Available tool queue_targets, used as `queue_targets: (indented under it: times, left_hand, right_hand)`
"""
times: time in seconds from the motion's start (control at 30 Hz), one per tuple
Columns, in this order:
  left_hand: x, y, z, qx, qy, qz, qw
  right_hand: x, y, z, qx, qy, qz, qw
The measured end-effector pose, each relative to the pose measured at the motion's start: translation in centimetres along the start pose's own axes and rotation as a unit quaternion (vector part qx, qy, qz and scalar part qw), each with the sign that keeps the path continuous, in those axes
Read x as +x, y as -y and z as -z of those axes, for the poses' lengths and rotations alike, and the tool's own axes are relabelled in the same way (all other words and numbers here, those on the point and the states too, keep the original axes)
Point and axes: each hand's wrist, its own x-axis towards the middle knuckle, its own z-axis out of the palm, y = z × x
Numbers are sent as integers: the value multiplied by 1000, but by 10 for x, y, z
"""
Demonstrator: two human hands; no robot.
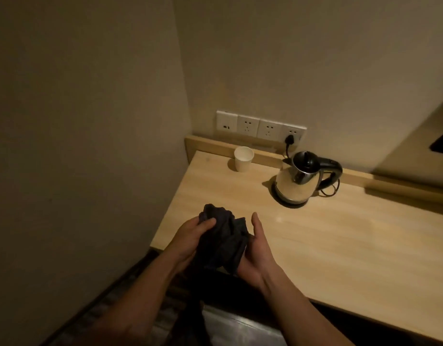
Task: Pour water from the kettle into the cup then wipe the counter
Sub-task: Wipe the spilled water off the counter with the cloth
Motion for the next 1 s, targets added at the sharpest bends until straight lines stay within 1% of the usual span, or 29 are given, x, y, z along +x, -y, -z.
queue_targets:
  times: [0.07,0.13,0.17,0.23,0.33,0.4,0.5,0.57,0.67,0.73,0.77,0.87,0.9,0.93,1.0]
  left_hand:
    - [11,-13,12,44,-40,-33,998]
    - [28,-23,24,91,-74,-58,991]
    - [39,-27,30,103,-92,-66,988]
    - [61,-35,41,111,-108,-78,985]
    - [99,-45,57,122,-109,-82,983]
    - [128,-53,66,122,-110,-70,984]
    - [175,-65,77,145,-107,-55,982]
    - [205,-76,84,168,-107,-47,979]
    - [251,-91,92,171,-113,-28,978]
    - [282,-101,96,170,-118,-12,978]
    - [296,-104,98,171,-116,-4,978]
    - [334,-108,101,177,-106,16,978]
    - [344,-107,100,178,-104,19,978]
    - [353,-107,99,181,-104,21,978]
    - [365,-104,98,185,-106,21,977]
  right_hand:
    - [19,6,-11,-97,-11,25,995]
    - [42,13,-18,-222,-63,72,970]
    - [56,18,-20,-267,-84,91,956]
    - [84,29,-25,-309,-114,117,937]
    - [129,49,-30,-328,-155,140,921]
    - [159,64,-32,-358,-202,154,899]
    - [206,87,-32,-414,-269,162,854]
    - [238,100,-33,-452,-295,167,825]
    - [279,122,-32,-499,-334,182,779]
    - [303,137,-32,-531,-350,188,749]
    - [312,143,-32,-551,-358,206,725]
    - [332,151,-33,-605,-382,302,630]
    - [337,153,-32,-619,-381,314,611]
    - [341,154,-30,-635,-374,312,600]
    - [347,157,-25,-668,-367,285,581]
